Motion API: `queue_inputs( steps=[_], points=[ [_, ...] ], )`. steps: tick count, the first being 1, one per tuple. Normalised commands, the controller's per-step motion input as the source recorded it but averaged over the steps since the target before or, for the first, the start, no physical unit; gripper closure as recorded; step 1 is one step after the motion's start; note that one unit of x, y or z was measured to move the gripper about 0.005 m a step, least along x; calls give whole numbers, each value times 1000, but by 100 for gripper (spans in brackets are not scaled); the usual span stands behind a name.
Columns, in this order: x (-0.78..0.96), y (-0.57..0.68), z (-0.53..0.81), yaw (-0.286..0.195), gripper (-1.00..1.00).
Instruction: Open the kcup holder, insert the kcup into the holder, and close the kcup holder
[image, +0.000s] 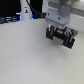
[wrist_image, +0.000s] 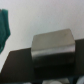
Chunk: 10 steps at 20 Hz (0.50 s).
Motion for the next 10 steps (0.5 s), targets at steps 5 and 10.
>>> queue_inputs(
  steps=[5, 10],
  points=[
    [61, 220, -225, 205, -100],
    [-67, 264, -206, 183, -100]
  ],
)
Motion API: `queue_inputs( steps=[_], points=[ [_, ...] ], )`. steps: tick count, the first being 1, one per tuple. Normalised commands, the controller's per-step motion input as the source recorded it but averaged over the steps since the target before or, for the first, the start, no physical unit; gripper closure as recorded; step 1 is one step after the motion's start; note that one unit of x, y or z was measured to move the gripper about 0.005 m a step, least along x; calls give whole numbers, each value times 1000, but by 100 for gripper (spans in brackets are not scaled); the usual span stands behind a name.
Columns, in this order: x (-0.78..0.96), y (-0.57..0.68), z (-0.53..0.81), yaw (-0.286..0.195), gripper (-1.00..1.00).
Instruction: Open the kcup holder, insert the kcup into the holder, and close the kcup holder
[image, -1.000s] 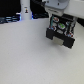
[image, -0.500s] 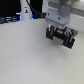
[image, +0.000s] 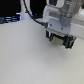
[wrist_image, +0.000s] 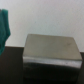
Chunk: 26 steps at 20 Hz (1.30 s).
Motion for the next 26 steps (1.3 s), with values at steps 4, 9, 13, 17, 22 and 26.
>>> queue_inputs(
  steps=[4, 9, 13, 17, 22, 26],
  points=[
    [-168, 282, -145, 190, -100],
    [-358, 325, -21, 159, -100],
    [-453, 316, -39, 148, -100],
    [-452, 378, -9, 125, -100],
    [-423, 561, 31, 84, -100],
    [-401, 641, 50, 60, -100]
  ],
)
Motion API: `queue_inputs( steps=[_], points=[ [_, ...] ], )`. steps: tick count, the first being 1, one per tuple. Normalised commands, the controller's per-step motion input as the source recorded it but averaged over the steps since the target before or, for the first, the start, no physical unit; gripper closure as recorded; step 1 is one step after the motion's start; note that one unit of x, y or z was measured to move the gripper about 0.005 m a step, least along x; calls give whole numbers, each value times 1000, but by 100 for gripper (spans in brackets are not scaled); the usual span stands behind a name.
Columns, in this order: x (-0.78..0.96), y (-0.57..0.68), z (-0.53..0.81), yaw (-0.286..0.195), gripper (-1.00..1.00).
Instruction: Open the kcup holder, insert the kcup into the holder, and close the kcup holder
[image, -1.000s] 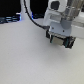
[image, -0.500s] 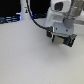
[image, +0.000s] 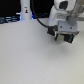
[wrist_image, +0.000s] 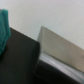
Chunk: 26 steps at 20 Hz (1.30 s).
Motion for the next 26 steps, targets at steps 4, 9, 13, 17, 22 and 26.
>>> queue_inputs(
  steps=[4, 9, 13, 17, 22, 26],
  points=[
    [-610, 674, 79, 27, -100],
    [-686, 608, 36, 45, -100],
    [-692, 608, 13, 37, -100],
    [-686, 600, 4, 40, -100],
    [-571, 590, 14, 49, -100],
    [-549, 605, 13, 44, -100]
  ],
)
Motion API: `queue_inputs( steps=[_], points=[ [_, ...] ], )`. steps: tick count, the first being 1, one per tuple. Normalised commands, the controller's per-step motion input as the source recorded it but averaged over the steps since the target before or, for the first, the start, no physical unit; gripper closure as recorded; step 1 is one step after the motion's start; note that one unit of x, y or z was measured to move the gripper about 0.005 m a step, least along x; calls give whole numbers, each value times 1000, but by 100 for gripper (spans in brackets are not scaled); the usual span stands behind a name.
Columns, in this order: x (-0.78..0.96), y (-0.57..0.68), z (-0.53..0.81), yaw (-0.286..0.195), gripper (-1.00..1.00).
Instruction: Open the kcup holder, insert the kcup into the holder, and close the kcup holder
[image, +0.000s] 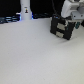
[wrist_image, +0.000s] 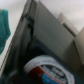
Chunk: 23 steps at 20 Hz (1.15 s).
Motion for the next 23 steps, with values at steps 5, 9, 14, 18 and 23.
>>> queue_inputs(
  steps=[5, 9, 14, 18, 23],
  points=[
    [-548, 607, 13, 41, -100],
    [-545, 607, 13, 40, -100],
    [-456, 554, 176, 28, -100],
    [146, 189, 752, 7, -100],
    [154, 138, 710, 1, -100]
  ],
)
